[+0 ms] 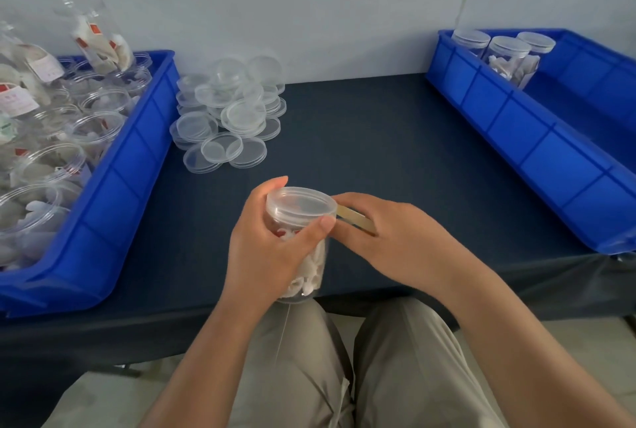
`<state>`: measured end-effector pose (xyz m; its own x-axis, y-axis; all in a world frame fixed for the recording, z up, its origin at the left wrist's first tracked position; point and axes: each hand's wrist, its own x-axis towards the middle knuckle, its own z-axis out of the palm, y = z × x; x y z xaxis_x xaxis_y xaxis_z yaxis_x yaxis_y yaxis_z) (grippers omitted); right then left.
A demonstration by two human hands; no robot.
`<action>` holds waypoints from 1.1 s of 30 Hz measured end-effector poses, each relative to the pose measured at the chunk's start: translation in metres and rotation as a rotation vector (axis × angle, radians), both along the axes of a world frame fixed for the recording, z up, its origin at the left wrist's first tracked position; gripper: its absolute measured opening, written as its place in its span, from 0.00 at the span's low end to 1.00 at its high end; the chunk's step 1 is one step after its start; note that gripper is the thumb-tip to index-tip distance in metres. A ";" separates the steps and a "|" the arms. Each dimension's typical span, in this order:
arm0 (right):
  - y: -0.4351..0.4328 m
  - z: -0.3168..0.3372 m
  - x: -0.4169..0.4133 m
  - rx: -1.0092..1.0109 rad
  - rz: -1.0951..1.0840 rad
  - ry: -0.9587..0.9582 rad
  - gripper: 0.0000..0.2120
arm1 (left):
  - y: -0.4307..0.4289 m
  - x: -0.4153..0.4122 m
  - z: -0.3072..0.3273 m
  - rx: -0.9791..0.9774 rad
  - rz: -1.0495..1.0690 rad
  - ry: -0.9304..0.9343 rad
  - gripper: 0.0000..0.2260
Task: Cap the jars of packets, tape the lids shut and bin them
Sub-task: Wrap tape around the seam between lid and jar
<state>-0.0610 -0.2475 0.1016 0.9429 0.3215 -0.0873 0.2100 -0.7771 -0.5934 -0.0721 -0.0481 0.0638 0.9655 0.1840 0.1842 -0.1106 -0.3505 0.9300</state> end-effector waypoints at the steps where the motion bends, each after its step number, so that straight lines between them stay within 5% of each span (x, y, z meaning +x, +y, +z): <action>1: -0.003 0.001 0.000 -0.005 0.027 0.037 0.32 | 0.004 0.002 0.000 -0.014 -0.001 0.017 0.34; 11: -0.032 0.017 0.018 -0.148 0.137 0.031 0.41 | 0.029 -0.008 0.006 -0.580 -0.269 0.294 0.38; 16: -0.025 0.014 0.022 0.037 0.202 0.056 0.20 | 0.036 -0.006 0.003 -0.781 -0.437 0.384 0.40; 26: -0.016 0.001 0.018 0.107 0.137 0.041 0.11 | 0.037 0.004 -0.011 -0.342 -0.399 0.116 0.34; 33: -0.010 -0.006 0.011 0.062 0.083 0.027 0.10 | 0.025 0.000 -0.014 -0.227 -0.284 0.076 0.30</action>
